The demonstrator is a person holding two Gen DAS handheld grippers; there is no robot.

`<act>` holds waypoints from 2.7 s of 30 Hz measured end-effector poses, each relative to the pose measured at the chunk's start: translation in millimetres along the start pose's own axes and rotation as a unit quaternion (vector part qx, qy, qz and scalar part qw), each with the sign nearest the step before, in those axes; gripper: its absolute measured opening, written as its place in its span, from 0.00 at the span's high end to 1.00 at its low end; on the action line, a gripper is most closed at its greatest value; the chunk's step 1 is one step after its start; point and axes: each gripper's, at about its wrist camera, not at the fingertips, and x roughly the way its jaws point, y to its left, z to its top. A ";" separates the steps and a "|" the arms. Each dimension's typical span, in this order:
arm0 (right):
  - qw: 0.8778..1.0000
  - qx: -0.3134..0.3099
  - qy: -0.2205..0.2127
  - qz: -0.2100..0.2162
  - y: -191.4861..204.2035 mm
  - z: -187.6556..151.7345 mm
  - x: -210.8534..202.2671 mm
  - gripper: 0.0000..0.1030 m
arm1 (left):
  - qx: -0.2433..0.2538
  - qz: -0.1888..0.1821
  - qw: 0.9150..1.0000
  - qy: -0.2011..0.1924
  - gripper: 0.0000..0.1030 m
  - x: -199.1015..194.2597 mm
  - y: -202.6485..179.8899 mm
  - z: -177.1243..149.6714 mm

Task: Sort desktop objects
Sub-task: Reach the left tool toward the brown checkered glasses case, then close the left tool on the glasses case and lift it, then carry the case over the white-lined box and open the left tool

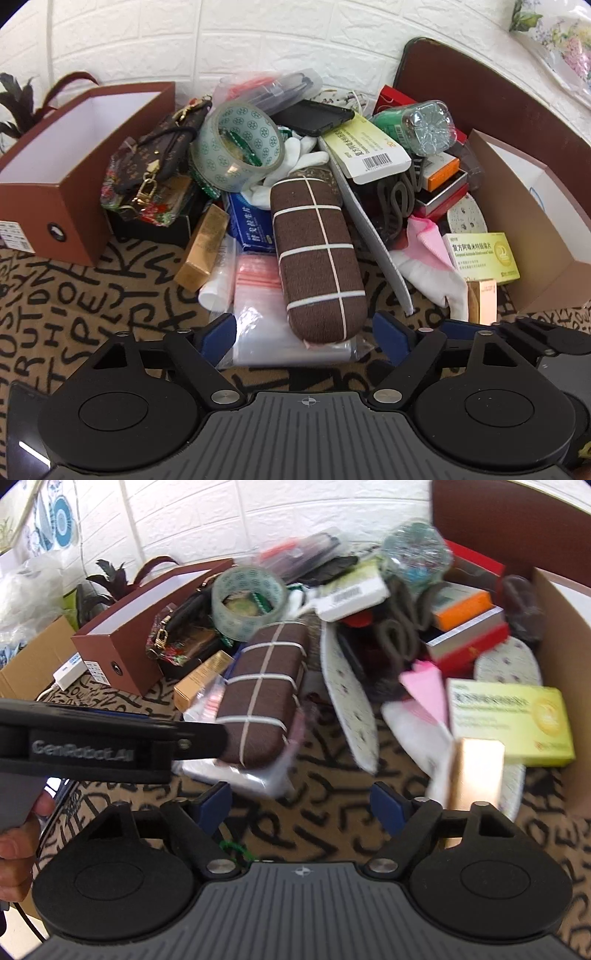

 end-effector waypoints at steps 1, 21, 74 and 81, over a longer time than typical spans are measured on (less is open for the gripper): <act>1.000 -0.003 -0.002 0.006 1.4 2.8 3.2 0.19 | 0.001 -0.004 1.000 0.003 0.18 3.1 0.4 3.2; 0.998 -0.043 0.001 0.041 20.5 37.3 60.9 0.28 | -0.011 -0.102 0.993 0.066 0.26 61.8 22.1 40.5; 0.991 -0.017 -0.123 -0.057 -81.1 28.4 -121.0 0.35 | 0.055 -0.193 0.980 -0.007 0.36 -13.3 -170.1 70.8; 0.981 0.005 -0.151 -0.124 -162.8 44.8 -159.5 0.35 | 0.104 -0.250 0.963 -0.017 0.36 11.1 -260.9 108.9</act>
